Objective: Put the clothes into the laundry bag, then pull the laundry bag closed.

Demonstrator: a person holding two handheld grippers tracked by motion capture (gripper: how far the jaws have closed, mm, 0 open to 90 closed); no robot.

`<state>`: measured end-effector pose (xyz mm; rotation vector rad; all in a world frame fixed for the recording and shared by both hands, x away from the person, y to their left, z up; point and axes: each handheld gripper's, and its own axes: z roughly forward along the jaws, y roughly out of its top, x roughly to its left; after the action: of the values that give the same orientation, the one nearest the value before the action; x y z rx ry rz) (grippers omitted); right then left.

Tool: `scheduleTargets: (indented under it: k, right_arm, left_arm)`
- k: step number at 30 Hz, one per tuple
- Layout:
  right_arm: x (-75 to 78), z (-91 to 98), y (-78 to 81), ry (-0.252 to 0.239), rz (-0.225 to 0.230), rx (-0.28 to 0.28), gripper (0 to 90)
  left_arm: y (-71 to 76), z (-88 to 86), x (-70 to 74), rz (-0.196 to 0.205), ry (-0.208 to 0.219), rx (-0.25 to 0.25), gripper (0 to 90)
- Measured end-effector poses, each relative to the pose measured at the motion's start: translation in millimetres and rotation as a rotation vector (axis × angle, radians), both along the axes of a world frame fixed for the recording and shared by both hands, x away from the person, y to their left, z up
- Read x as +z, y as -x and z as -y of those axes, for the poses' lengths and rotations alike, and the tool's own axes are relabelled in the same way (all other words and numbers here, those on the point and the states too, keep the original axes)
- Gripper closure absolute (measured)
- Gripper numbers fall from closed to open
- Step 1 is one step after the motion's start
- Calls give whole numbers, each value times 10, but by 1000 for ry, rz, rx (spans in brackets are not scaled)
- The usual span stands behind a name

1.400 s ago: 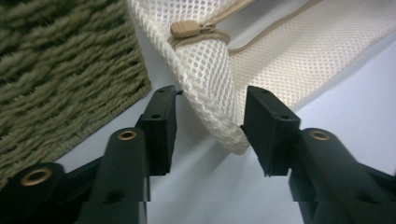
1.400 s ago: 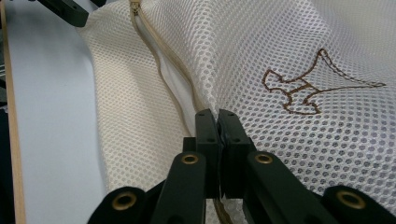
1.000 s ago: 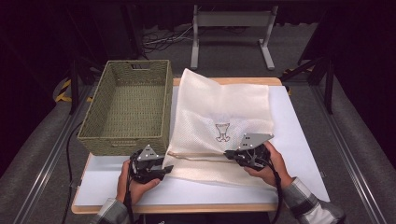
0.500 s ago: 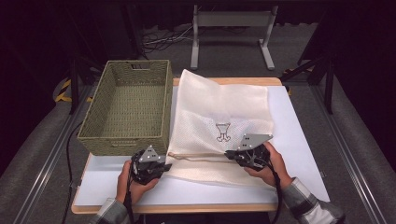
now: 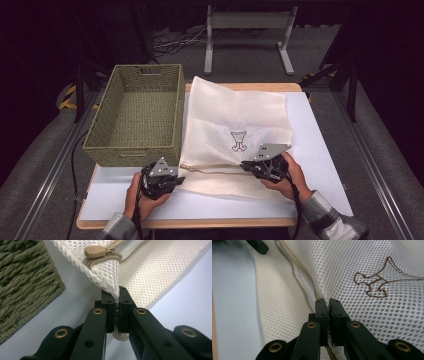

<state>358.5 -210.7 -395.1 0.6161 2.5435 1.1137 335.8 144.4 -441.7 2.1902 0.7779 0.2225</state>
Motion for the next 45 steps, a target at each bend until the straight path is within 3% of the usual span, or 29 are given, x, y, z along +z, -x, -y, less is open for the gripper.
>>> scheduleTargets:
  k: [10,19,26,29,35,45]
  right_arm:
    - [24,-16,2,-23,-4,24,755]
    - [125,-20,60,-55,38,26,666]
    - [214,-95,107,-59,75,29,634]
    - [268,-84,121,-101,72,30,621]
    - [310,-138,114,-102,93,20,584]
    - [346,-250,71,-144,77,22,585]
  left_arm:
    - [11,-3,-2,0,3,-1,864]
    - [19,-3,1,12,5,2,864]
    - [40,3,6,18,5,3,863]
    - [48,15,2,16,-2,0,863]
    - [49,17,-4,18,-7,-1,863]
    - [41,12,-20,17,-10,-5,863]
